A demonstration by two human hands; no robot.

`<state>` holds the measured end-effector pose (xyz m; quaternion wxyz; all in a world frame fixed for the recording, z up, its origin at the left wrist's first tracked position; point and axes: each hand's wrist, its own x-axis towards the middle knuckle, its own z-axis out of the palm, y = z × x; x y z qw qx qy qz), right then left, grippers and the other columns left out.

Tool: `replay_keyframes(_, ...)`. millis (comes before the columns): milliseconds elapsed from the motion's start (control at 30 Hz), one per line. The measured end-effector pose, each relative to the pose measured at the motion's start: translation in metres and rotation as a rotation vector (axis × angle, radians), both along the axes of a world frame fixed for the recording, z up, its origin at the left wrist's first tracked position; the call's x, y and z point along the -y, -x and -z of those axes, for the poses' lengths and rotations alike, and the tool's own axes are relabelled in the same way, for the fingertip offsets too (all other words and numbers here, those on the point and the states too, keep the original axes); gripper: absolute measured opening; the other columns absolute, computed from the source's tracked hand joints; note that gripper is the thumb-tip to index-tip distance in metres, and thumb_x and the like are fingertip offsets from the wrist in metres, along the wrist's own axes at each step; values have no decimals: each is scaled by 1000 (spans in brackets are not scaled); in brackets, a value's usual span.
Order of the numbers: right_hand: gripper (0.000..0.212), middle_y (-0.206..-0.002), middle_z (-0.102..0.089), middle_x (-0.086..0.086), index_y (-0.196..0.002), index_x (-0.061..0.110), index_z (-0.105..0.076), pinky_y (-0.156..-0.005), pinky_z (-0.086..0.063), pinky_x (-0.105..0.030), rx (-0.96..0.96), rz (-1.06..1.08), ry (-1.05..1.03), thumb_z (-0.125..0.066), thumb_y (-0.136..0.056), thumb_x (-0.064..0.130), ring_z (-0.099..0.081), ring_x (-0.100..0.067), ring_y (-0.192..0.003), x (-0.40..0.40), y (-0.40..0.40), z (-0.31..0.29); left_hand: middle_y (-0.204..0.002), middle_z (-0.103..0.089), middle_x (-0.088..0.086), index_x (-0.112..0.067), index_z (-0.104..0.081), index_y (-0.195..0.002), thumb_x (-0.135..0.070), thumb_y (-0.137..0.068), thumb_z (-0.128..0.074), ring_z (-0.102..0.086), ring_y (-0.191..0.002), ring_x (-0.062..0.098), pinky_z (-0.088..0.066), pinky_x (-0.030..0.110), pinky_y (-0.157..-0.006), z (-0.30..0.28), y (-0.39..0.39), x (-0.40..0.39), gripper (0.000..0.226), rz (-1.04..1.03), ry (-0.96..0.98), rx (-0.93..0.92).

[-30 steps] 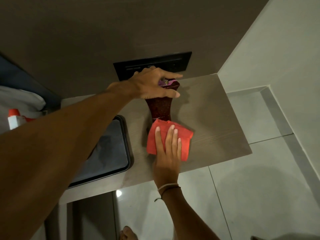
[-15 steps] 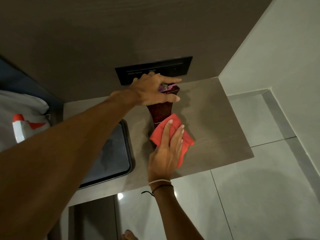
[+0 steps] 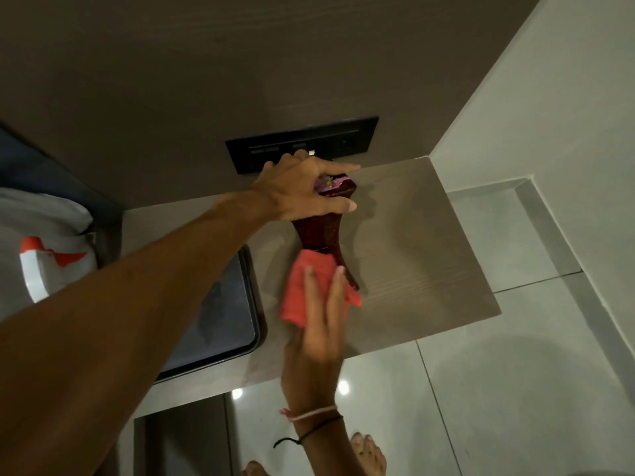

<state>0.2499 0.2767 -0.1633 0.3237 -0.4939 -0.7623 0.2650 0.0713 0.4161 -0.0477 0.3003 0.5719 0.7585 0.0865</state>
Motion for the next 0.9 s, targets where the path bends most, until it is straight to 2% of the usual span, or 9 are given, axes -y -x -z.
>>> replay_keyframes(100, 66, -168, -21, -15, -157, 17, -34, -102, -56, -53, -114, 196, 108, -49, -95, -2, -32, -31, -151, -20, -9, -8, -151, -47, 16, -58, -35, -153, -71, -85, -60, -43, -142, 36, -32, 61, -115, 2, -1, 2, 74, 9, -4, -14)
replay_keyframes(200, 79, -168, -10, -17, -159, 21, -28, -115, -39, -62, 150, 98, 133, -59, -90, -3, -15, -37, -155, -37, 9, -11, -152, -46, 17, -60, -35, -151, -74, -82, -60, -40, -144, 38, -29, 61, -114, 4, -2, 2, 75, 1, -13, -15)
replay_keyframes(300, 54, -164, -25, -24, -156, 17, -36, -118, -36, -59, 267, 20, 101, -34, -102, 22, -22, -39, -153, -31, 23, -7, -155, -49, 14, -60, -35, -151, -78, -76, -56, -44, -145, 36, -33, 63, -117, 2, 0, 1, 80, 4, -1, 10)
replay_keyframes(400, 56, -159, -36, -26, -152, 18, -45, -115, -42, -56, 325, -31, -63, -8, -112, 30, -32, -41, -149, -25, 14, 3, -154, -51, 13, -59, -37, -150, -75, -80, -60, -45, -144, 34, -33, 62, -117, 1, 0, 0, 75, -1, -16, 5)
replay_keyframes(467, 52, -160, -36, -25, -151, 19, -45, -113, -44, -56, 365, -99, -152, -11, -113, 29, -33, -40, -149, -23, 5, 11, -153, -48, 15, -60, -37, -150, -72, -82, -62, -42, -145, 36, -29, 61, -117, 1, -2, 1, 73, -6, -26, -8)
replay_keyframes(533, 45, -161, -33, -24, -153, 15, -43, -115, -41, -58, 310, -77, -152, -34, -109, 18, -30, -39, -151, -27, -1, 18, -153, -46, 15, -59, -37, -151, -71, -84, -62, -40, -145, 36, -29, 61, -116, 1, -2, 3, 73, 4, -20, -12)
replay_keyframes(600, 54, -163, -32, -22, -154, 7, -38, -116, -39, -59, 219, 32, -97, -48, -100, 12, -28, -37, -152, -32, -5, 19, -153, -46, 15, -57, -36, -152, -70, -84, -61, -40, -144, 36, -29, 61, -116, 2, -2, 3, 73, 20, -13, -18)
replay_keyframes(767, 47, -160, -38, -22, -152, 1, -39, -117, -40, -55, 246, 29, -151, -26, -108, 13, -33, -36, -150, -33, 12, 19, -152, -49, 13, -56, -37, -152, -73, -82, -61, -43, -144, 34, -31, 59, -114, 5, -2, 1, 76, 26, -31, -20)
replay_keyframes(900, 48, -159, -41, -17, -150, 5, -45, -114, -45, -51, 354, -305, -251, -34, -104, 13, -37, -30, -149, -9, 17, 33, -152, -51, 11, -59, -38, -150, -75, -79, -60, -43, -144, 34, -30, 60, -114, 5, -1, 2, 76, 9, -26, -20)
